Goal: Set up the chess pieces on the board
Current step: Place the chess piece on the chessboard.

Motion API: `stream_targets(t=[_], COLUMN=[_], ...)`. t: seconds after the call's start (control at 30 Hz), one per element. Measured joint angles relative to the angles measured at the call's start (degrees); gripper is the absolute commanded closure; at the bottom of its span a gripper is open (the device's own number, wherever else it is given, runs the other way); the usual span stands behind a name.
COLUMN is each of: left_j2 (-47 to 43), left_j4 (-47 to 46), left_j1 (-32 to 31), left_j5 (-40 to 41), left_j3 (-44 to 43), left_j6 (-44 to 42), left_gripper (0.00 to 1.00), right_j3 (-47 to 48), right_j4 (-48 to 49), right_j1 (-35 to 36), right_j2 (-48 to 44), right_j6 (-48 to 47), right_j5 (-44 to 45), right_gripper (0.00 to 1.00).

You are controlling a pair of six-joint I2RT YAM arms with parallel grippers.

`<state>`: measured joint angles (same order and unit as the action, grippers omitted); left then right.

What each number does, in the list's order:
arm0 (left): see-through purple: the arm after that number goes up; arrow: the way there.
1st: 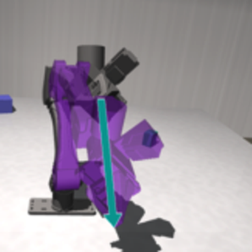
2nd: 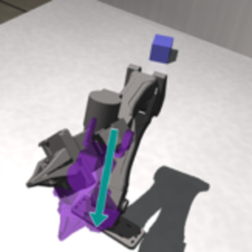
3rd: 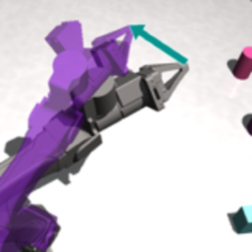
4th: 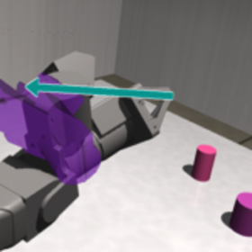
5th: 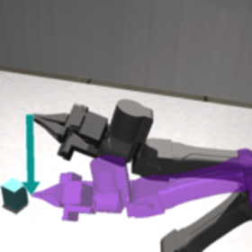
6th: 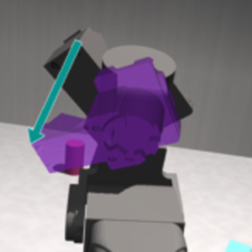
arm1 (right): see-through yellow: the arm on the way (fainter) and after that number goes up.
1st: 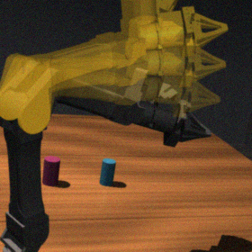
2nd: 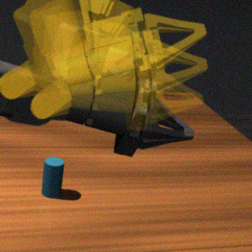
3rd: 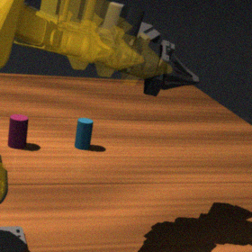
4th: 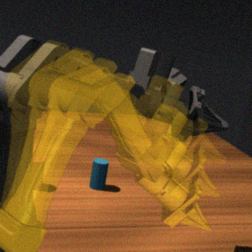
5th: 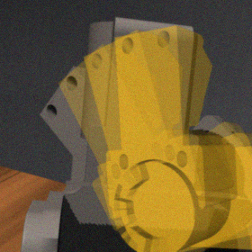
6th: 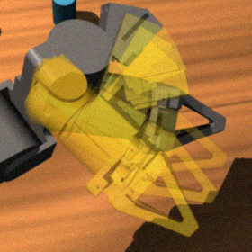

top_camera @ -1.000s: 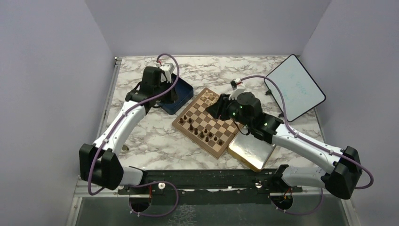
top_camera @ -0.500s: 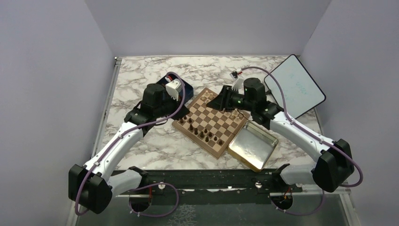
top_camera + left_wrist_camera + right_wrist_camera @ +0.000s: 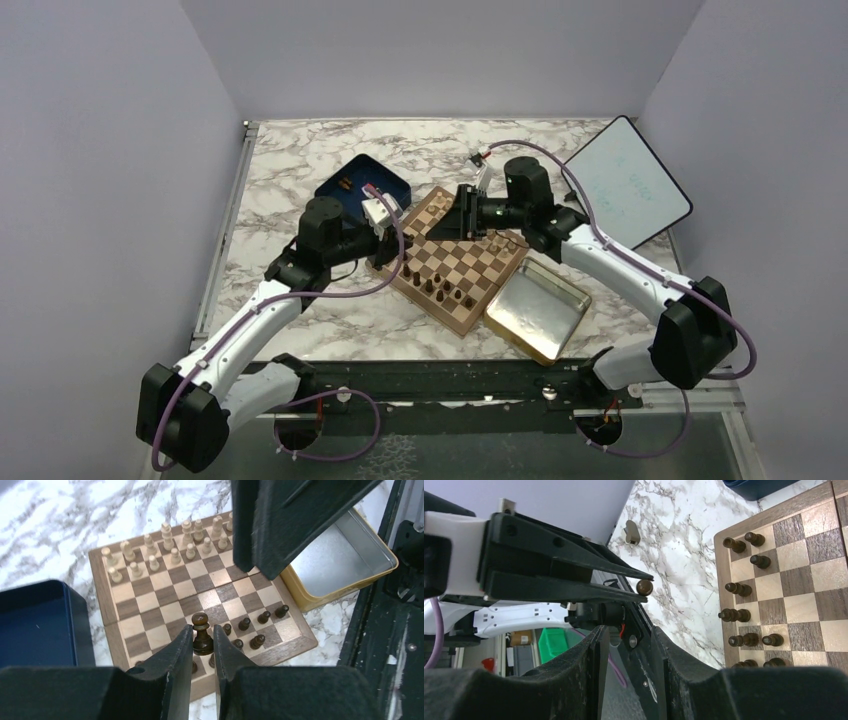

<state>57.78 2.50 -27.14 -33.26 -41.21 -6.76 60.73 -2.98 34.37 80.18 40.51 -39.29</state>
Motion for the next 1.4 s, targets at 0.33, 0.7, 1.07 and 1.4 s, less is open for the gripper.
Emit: stream_targets(t=[0.33, 0.7, 1.07, 1.4], left_j2=[-1.07, -2.4, -2.38, -2.38], left_j4=[-2.86, -3.28, -3.82, -3.43], left_j1=[-0.37, -0.57, -0.74, -0.74], left_j5=[-4.35, -5.25, -6.03, -6.14], left_j3=[1.22, 2.4, 2.56, 2.91], left_j6=[-9.86, -13.53, -13.73, -13.75], left_gripper=[0.83, 0.83, 0.83, 0.83], right_j3=[3.28, 3.96, 3.96, 4.04], right_j4=[0.04, 0.94, 3.85, 5.4], right_j1=[0.0, 0.0, 0.0, 0.15], right_j2=[5.92, 9.77, 10.43, 12.22], right_j6=[0.79, 2.32, 3.58, 3.87], right_j5=[-2.71, -5.35, -7.89, -9.2], right_gripper=[0.59, 0.6, 0.6, 0.64])
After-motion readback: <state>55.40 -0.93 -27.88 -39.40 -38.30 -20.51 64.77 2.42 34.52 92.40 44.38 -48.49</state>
